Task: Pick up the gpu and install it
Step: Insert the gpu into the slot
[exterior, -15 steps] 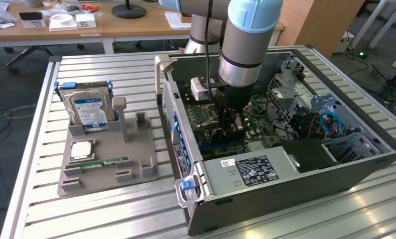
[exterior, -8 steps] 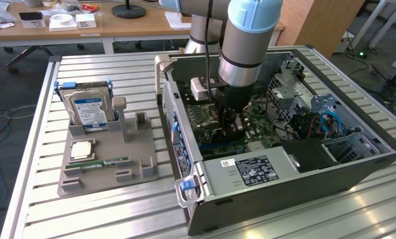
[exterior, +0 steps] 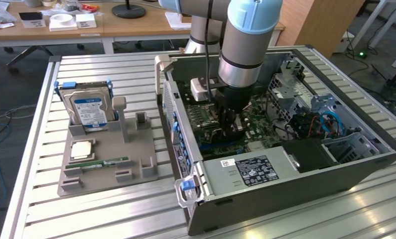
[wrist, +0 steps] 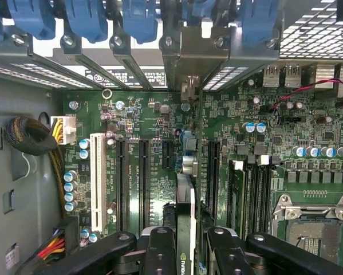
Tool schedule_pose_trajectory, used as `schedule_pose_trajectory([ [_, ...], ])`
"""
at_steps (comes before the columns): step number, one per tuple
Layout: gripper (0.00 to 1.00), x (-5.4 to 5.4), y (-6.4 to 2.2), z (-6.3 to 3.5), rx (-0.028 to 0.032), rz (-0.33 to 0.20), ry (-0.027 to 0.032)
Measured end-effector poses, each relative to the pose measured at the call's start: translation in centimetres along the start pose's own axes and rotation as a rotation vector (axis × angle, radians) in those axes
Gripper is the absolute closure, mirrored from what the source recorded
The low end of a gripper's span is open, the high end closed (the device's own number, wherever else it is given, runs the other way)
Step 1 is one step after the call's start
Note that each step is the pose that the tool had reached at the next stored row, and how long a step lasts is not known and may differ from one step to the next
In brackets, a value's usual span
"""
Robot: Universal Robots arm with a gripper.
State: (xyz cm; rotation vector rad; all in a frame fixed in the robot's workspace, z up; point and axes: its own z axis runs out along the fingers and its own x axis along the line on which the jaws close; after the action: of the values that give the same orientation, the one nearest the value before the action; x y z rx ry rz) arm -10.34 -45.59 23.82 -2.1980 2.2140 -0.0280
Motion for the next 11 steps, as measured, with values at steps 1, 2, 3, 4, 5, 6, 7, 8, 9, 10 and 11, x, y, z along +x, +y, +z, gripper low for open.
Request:
schedule_pose_trajectory([
  [1,0.74,0.0,0.0,0.0,0.0,0.0,0.0],
  [2,0.74,0.0,0.01,0.0,0.0,0.0,0.0001],
  [3,0.74,0.0,0.01,0.01,0.0,0.0,0.0],
  [4,0.74,0.0,0.01,0.02,-0.0001,0.0,0.0002],
  [5,0.74,0.0,0.02,0.03,0.0,0.0,0.0001],
  [6,0.74,0.0,0.02,0.03,0.0,0.0,0.0001],
  [7,0.74,0.0,0.02,0.03,0.0,0.0,0.0001],
  [8,0.74,0.0,0.02,0.04,0.0,0.0,0.0001],
  [9,0.74,0.0,0.02,0.04,0.0,0.0,0.0],
  [10,0.74,0.0,0.02,0.04,0.0,0.0,0.0],
  [11,0.74,0.0,0.02,0.04,0.0,0.0,0.0],
])
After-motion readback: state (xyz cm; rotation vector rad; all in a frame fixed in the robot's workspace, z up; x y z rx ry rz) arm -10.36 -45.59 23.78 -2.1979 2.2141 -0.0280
